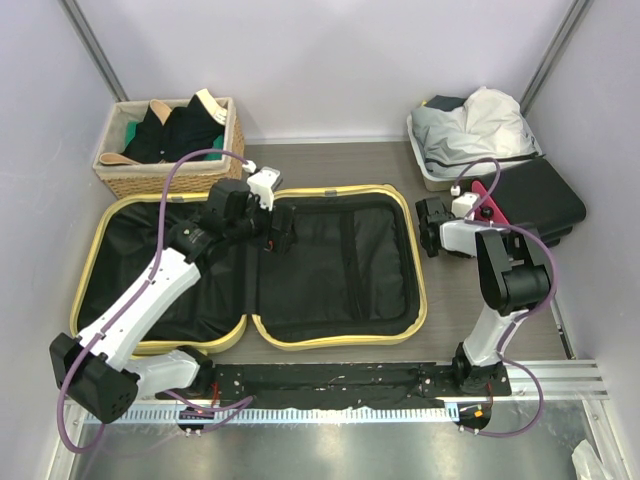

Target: Open, take out, and arrange the luggage

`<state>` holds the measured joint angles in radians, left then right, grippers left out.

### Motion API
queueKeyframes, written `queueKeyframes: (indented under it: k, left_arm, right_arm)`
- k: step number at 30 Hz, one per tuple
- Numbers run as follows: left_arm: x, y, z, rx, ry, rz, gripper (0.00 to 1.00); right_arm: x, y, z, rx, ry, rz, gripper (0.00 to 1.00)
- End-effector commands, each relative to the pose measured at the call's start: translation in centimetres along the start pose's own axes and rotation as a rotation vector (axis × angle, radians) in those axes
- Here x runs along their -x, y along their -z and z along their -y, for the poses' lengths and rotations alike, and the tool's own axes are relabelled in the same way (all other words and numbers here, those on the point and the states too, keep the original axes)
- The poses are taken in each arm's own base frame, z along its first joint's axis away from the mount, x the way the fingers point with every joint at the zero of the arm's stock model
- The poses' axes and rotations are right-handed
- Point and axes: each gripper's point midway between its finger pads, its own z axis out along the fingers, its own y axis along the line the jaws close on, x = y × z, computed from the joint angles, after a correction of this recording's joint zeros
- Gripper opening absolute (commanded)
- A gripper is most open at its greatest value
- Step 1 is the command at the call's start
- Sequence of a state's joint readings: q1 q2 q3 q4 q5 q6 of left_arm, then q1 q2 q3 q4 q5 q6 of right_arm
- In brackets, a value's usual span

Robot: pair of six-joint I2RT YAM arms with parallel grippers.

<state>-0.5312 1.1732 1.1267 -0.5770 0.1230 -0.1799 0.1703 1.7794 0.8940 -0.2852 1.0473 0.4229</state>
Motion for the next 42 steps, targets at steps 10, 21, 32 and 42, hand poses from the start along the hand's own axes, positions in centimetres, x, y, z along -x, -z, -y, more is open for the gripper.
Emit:
queueKeyframes:
  k: [10,21,32,42]
  left_arm:
    - [1.9,1.1,-2.9,0.103,0.104,0.114,1.00]
    - [5.1,6.8,-9.4,0.290,0.193,0.374,1.00]
    - [7.1,12.5,-10.2,0.409,0.135,0.631,1.00]
    - [7.0,12.4,-10.3,0.416,0.148,0.635,1.00]
  right_arm:
    - [6.6,9.8,-0.4,0.296,-0.186,0.236,0.54]
    - [14.5,18.1,6.2,0.707,-0.530,0.400,0.57]
    - [14.4,20.0,10.6,0.790,-0.695,0.661,0.57]
    - [13.9,19.5,11.1,0.764,-0.697,0.674,0.60]
